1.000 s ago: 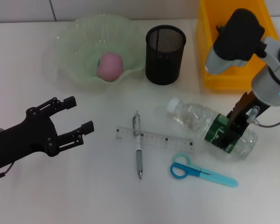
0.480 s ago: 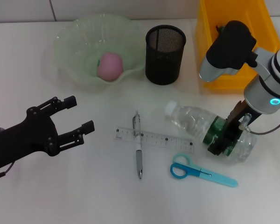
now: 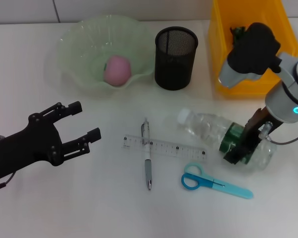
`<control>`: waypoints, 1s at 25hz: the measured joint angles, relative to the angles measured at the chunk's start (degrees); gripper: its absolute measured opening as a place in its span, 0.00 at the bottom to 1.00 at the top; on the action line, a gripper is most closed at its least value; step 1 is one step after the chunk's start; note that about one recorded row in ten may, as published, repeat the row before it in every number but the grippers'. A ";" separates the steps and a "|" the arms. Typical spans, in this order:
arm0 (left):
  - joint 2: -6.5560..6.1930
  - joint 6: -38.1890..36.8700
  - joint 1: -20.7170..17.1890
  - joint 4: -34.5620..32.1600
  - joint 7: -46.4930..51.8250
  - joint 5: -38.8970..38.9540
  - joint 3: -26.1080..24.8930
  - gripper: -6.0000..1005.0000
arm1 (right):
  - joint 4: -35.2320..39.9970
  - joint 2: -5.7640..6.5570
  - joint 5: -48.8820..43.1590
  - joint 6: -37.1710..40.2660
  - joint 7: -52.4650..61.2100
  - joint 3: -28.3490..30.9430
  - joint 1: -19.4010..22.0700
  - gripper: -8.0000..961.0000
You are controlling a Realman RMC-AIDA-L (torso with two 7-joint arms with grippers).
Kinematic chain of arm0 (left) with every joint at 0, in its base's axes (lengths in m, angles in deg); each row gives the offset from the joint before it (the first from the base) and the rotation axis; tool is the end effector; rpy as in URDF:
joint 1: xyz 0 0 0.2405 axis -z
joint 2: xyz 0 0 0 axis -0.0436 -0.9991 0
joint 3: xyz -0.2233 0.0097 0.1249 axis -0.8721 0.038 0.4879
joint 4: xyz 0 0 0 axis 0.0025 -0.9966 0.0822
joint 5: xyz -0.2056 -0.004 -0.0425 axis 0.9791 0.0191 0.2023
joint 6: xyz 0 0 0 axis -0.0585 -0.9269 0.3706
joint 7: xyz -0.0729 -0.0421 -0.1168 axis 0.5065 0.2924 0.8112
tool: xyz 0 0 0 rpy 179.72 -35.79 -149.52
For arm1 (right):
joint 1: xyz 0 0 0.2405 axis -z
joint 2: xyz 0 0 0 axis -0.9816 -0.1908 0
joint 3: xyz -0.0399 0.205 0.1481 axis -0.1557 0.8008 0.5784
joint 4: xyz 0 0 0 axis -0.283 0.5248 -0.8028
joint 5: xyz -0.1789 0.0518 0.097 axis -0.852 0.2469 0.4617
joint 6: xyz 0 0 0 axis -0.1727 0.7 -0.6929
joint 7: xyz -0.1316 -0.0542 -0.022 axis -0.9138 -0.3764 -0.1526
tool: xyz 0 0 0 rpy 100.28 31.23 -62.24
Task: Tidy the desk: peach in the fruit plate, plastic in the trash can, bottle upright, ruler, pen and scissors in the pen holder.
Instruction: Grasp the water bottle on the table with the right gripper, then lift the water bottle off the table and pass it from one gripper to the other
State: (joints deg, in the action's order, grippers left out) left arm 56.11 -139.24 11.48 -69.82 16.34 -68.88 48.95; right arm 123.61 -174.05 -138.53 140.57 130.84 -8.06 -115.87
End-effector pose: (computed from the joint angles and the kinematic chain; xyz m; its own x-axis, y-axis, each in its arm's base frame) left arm -0.3100 0.2540 -0.0036 0.7096 0.1675 0.6844 0.4604 -0.8455 -0.2704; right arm 0.1915 0.3445 -0.0329 0.7124 -0.5708 0.4083 -0.4356 -0.8158 -0.3805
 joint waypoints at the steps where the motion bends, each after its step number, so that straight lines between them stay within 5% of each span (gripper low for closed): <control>1: 0.05 -0.49 -0.01 -0.04 0.16 0.00 -0.18 0.77 | 3.63 0.02 0.06 0.38 -0.13 0.46 1.73 0.82; 9: 1.87 -6.01 0.71 2.22 0.98 3.68 -5.20 0.77 | 14.53 0.12 12.04 0.85 -6.50 10.01 9.42 0.80; 13: 1.92 -12.60 4.87 13.96 3.45 13.71 -6.05 0.76 | 16.35 0.09 27.04 0.66 -16.74 19.11 14.78 0.80; 18: 2.22 -16.89 10.66 21.29 7.46 16.00 -5.61 0.76 | 6.20 0.22 53.56 3.17 -40.94 24.64 21.27 0.80; 25: 2.28 -16.35 16.16 23.39 9.91 15.48 -1.02 0.75 | -7.12 0.24 62.88 11.52 -55.59 25.26 20.84 0.80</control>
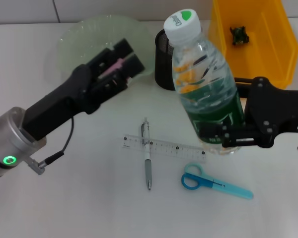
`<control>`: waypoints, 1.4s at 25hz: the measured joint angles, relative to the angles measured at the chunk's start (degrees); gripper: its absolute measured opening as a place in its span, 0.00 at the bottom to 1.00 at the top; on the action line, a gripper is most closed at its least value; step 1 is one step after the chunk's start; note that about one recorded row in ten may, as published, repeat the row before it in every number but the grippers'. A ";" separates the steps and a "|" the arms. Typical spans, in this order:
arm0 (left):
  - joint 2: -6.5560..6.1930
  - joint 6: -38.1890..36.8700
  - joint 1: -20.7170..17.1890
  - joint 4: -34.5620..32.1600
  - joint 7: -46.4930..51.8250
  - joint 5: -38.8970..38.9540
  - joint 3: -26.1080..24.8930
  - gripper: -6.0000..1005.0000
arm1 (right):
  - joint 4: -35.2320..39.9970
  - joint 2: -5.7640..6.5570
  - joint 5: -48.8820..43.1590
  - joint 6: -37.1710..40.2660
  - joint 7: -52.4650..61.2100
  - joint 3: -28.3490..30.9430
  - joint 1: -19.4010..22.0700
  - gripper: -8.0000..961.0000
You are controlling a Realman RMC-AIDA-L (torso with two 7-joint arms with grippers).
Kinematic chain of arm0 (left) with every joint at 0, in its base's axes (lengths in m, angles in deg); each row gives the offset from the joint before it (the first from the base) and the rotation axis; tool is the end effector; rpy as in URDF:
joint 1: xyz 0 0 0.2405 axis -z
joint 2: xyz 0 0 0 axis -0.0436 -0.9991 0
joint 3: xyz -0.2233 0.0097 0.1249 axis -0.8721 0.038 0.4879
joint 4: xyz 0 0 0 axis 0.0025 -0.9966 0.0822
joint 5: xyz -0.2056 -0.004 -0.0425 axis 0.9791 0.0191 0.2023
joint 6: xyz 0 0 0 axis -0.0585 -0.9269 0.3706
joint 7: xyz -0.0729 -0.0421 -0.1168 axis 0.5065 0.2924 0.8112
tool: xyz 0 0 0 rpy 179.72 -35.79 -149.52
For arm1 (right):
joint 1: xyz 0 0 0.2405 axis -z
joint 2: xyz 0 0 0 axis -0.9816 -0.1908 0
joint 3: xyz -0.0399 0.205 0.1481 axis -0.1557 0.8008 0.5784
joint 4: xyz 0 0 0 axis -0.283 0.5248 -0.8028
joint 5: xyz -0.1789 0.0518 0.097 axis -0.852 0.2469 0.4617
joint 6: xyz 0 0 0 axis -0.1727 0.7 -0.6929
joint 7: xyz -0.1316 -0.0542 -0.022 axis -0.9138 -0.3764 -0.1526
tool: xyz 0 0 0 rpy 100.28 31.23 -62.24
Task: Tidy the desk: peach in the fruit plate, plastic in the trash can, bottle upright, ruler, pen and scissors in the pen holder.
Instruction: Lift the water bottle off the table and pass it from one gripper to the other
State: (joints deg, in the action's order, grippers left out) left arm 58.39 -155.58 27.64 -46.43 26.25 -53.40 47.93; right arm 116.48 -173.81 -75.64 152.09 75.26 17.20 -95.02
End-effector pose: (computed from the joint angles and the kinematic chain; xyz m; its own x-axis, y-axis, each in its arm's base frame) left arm -0.2237 0.2758 -0.0228 0.2043 0.3210 0.9248 0.4597 -0.8655 0.1989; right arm 0.2015 0.2790 0.0329 0.7574 -0.1778 -0.6282 -0.2389 -0.9710 -0.0133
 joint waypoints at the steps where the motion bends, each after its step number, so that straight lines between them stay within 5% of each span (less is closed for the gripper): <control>1: -0.04 0.01 0.77 -0.42 0.11 -0.17 1.32 0.75 | -1.92 0.00 0.14 0.75 -1.01 -0.18 -0.67 0.80; 35: -0.01 -3.17 3.52 -1.89 0.35 -0.40 3.27 0.72 | -14.76 -0.12 -3.73 0.01 -1.27 -0.86 -10.05 0.81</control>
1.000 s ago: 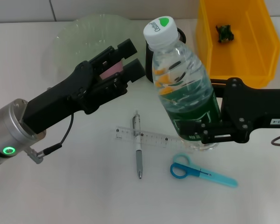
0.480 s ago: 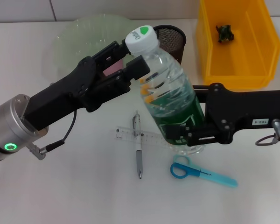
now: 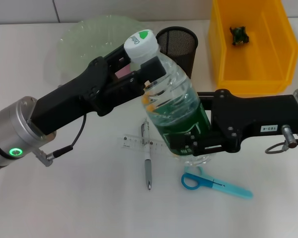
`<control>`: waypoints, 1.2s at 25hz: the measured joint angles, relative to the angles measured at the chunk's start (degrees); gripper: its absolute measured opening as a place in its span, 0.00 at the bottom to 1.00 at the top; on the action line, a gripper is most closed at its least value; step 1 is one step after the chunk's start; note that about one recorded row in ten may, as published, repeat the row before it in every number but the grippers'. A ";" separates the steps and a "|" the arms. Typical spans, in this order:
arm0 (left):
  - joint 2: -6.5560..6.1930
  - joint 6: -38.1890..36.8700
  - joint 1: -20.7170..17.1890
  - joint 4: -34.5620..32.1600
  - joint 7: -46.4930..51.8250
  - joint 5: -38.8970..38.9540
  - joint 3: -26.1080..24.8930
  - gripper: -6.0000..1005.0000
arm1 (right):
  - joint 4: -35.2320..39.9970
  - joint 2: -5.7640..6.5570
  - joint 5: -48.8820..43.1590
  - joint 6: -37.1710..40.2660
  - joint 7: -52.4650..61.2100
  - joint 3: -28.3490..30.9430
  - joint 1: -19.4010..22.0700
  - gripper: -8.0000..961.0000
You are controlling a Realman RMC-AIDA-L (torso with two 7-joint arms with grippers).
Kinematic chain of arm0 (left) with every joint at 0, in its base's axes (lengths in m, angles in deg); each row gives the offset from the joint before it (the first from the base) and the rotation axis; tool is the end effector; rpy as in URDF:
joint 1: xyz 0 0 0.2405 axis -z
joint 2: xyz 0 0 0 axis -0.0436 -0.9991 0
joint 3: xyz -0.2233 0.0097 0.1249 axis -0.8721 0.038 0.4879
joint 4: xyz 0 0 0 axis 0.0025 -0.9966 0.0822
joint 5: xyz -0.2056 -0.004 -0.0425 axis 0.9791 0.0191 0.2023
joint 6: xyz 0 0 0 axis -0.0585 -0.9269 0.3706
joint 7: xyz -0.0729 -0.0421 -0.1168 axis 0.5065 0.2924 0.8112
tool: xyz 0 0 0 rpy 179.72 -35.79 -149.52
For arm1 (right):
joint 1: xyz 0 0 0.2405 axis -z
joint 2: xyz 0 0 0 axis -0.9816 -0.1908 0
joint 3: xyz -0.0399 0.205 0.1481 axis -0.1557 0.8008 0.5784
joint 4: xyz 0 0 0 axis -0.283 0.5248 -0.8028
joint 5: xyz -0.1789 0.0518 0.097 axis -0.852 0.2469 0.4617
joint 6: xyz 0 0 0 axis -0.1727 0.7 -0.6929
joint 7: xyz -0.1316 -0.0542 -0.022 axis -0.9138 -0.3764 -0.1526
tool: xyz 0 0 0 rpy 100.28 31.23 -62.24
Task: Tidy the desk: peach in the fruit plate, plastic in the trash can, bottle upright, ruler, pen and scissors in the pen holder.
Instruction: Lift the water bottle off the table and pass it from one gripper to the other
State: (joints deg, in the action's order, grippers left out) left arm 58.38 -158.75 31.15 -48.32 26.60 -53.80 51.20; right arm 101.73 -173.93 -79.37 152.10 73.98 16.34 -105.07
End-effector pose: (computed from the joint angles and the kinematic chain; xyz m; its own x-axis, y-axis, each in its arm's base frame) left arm -0.1998 0.2809 -0.0215 0.2552 0.3169 0.9135 0.3211 -0.9189 0.2291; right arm 0.1911 0.2970 -0.0056 0.7545 -0.2841 -0.5916 -0.2422 -0.9583 0.1513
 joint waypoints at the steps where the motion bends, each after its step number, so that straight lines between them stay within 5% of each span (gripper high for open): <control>1: 0.00 0.11 0.46 0.63 -0.05 0.01 0.01 0.72 | -0.54 0.00 -0.45 -0.06 0.06 -0.03 -0.58 0.81; 14: 0.00 1.77 2.33 0.74 1.77 -0.70 1.33 0.71 | -0.77 -0.08 -1.70 -0.41 0.54 -1.19 -1.49 0.81; 20: -0.01 1.82 2.25 0.58 1.49 -0.55 1.39 0.51 | -0.73 -0.14 -1.63 -0.11 0.57 -1.18 -1.59 0.81; 30: -0.08 1.80 1.85 -1.71 2.15 -1.48 1.53 0.44 | 0.11 -0.03 -1.81 0.72 1.26 -1.32 -1.33 0.82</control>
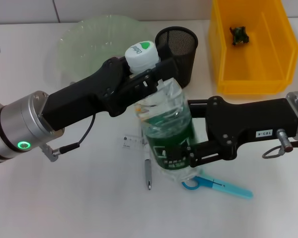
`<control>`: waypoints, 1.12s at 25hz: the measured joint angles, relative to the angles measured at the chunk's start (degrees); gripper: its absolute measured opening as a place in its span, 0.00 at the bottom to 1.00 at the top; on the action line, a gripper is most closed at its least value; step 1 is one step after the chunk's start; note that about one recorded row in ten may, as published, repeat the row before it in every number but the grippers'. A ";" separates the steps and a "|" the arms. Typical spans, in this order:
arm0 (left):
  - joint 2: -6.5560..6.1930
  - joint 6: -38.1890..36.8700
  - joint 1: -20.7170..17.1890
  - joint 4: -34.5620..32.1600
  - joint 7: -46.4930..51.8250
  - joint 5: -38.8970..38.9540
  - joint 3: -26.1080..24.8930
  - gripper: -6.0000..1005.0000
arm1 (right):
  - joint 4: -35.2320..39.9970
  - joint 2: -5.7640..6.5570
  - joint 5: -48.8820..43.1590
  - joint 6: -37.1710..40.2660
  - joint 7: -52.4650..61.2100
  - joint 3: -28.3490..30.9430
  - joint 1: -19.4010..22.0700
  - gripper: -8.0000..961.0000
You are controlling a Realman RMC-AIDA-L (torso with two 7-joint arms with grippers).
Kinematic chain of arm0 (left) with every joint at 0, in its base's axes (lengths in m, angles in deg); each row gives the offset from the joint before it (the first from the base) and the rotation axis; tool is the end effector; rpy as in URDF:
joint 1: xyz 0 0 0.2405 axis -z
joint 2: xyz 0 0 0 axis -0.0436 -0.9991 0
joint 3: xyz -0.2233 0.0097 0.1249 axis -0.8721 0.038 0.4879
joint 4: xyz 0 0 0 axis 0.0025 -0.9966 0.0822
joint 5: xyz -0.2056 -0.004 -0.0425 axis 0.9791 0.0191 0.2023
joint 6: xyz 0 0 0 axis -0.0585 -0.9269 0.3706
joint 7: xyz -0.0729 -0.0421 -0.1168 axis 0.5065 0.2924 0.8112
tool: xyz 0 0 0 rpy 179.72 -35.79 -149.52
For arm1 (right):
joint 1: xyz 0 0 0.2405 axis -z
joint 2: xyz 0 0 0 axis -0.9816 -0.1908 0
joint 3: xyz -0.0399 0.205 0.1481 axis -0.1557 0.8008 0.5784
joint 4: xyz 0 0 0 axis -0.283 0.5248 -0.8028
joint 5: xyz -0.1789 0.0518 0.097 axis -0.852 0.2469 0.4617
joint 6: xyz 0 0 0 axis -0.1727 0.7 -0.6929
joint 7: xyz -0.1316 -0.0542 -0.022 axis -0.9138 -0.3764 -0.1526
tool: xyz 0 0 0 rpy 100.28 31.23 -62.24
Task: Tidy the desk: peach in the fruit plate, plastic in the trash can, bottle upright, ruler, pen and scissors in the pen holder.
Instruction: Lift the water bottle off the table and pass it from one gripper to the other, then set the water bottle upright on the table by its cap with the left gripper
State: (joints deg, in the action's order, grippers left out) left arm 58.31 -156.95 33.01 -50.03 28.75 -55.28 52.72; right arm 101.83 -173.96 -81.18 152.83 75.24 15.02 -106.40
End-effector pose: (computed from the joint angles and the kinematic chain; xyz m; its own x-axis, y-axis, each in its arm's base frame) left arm -0.1903 0.2888 -0.0261 0.3131 0.3467 0.8842 0.2951 -0.9204 0.2564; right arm 0.1857 0.2960 -0.0114 0.7818 -0.2929 -0.5504 -0.2226 -0.9557 0.1924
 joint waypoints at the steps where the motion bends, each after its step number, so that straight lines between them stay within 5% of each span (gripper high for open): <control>1: -0.02 -0.01 -0.02 -0.16 0.11 -0.06 0.18 0.44 | 0.44 0.09 -0.16 -0.02 0.57 0.02 0.04 0.82; 9: -0.23 0.11 -0.53 -2.40 0.66 -0.09 1.41 0.44 | 2.26 0.11 -1.32 0.34 2.17 0.19 0.26 0.87; 18: -1.18 0.61 -8.53 -15.48 -0.18 -0.88 0.86 0.44 | 3.40 0.30 -1.62 0.01 1.36 10.20 5.65 0.87; 23: -2.07 7.10 -13.91 -19.91 -6.74 -0.87 -2.66 0.44 | 0.60 0.29 -1.65 -0.28 -0.14 12.91 6.63 0.87; 28: -0.94 15.49 -15.94 -19.32 -14.43 -0.85 -7.12 0.44 | -1.27 0.29 -1.67 -0.31 -1.79 14.39 7.61 0.87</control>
State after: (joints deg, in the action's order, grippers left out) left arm 57.36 -141.46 17.07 -69.36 14.32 -56.13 45.61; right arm 100.56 -173.67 -82.86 152.52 73.45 29.41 -98.79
